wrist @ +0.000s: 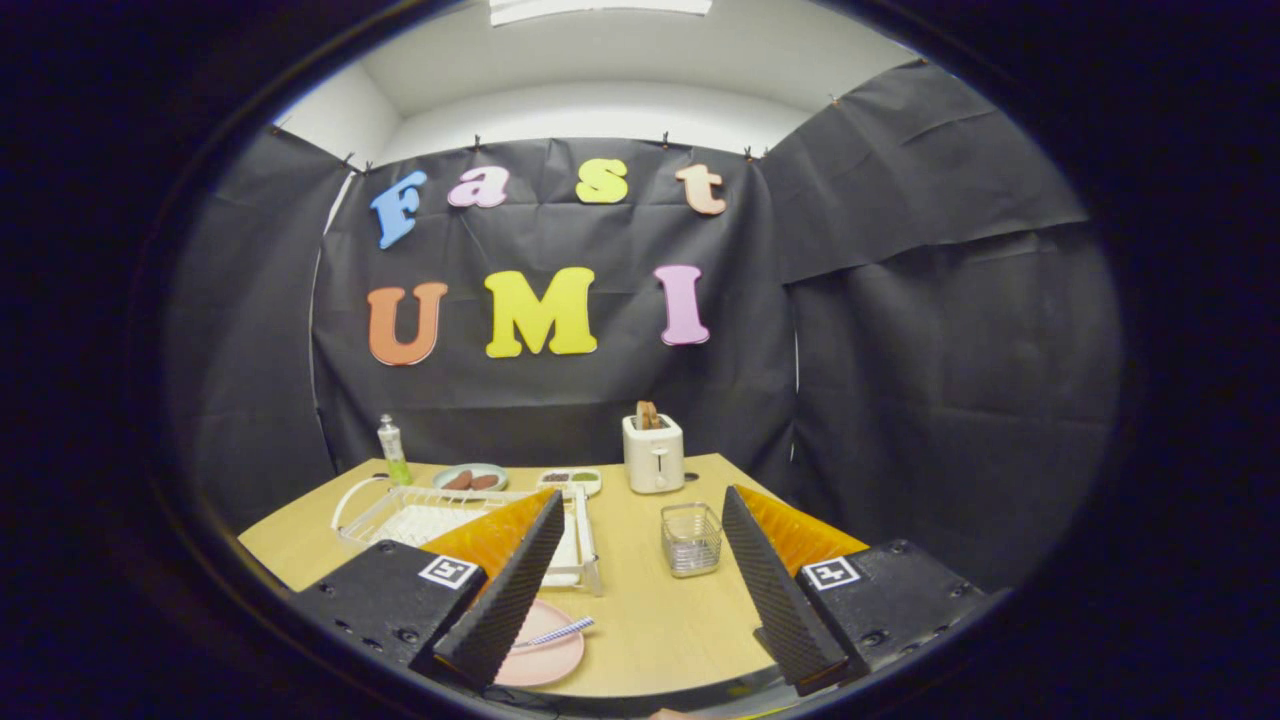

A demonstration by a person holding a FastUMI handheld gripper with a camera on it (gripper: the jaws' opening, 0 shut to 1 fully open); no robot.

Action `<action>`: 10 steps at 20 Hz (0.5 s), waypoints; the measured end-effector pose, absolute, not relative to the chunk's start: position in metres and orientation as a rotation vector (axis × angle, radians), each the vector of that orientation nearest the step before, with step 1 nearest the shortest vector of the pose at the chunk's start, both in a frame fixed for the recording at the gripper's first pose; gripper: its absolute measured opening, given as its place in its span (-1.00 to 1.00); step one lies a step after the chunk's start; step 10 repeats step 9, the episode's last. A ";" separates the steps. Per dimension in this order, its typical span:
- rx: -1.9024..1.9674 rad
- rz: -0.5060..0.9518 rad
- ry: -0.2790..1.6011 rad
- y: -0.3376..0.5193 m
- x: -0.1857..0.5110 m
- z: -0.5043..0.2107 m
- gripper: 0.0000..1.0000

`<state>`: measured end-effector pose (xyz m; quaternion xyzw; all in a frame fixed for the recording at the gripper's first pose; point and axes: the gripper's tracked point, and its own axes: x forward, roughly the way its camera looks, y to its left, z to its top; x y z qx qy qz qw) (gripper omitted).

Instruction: Take the plate from the dish rack, then take the spoon from the basket and place it into the plate.

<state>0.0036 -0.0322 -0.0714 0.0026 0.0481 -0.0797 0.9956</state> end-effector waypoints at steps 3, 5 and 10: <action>0.002 -0.165 0.084 -0.034 0.001 -0.067 1.00; -0.004 -0.172 0.065 -0.034 -0.003 -0.062 1.00; -0.024 -0.173 0.030 -0.031 -0.012 -0.051 1.00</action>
